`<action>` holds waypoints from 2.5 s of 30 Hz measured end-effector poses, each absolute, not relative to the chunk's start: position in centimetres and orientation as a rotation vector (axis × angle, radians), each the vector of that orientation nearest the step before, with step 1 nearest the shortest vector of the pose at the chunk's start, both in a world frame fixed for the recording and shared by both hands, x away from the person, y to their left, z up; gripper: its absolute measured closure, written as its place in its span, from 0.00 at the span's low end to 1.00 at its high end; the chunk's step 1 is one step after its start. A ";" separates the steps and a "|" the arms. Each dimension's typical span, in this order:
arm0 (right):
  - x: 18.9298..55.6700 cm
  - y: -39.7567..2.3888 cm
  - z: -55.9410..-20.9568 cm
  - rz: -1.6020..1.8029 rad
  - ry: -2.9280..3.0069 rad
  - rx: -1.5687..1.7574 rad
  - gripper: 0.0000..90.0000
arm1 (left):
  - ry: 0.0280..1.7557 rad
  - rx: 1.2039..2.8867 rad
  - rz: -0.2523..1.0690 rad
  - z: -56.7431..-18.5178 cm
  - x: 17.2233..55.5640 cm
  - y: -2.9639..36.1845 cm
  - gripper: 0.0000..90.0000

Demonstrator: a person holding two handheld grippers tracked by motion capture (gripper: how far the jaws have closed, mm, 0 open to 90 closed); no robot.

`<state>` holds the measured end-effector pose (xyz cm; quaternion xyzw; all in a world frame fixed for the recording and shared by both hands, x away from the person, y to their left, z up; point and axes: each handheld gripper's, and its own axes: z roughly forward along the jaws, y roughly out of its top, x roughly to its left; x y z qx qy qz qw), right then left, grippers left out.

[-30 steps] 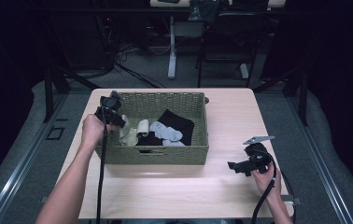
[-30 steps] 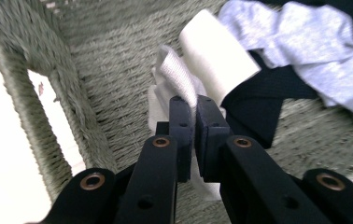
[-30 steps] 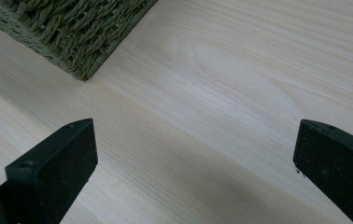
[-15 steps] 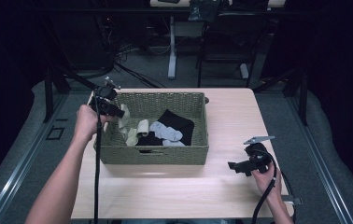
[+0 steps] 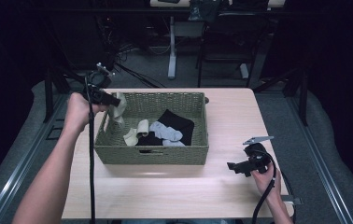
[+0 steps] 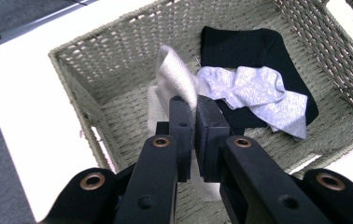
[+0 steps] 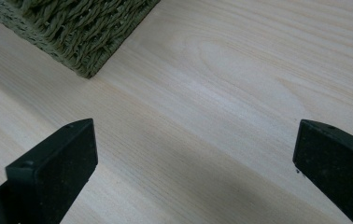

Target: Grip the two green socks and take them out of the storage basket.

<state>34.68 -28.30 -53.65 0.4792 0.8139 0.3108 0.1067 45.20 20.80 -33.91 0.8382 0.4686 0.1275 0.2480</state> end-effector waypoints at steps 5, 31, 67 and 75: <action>34.7 -28.4 -53.6 0.912 2.397 1.414 0.00 | 1.277 2.271 0.375 -32.8 44.9 21.2 0.96; 34.7 -28.2 -53.7 0.908 2.403 1.410 0.00 | 1.456 2.184 0.500 -31.3 42.8 29.5 0.96; 34.7 -28.2 -53.7 0.904 2.400 1.403 0.00 | 1.793 2.095 0.149 -52.0 44.1 34.5 0.95; 34.7 -28.4 -53.6 0.911 2.396 1.412 0.00 | 1.800 2.050 0.146 -50.9 43.7 34.9 0.64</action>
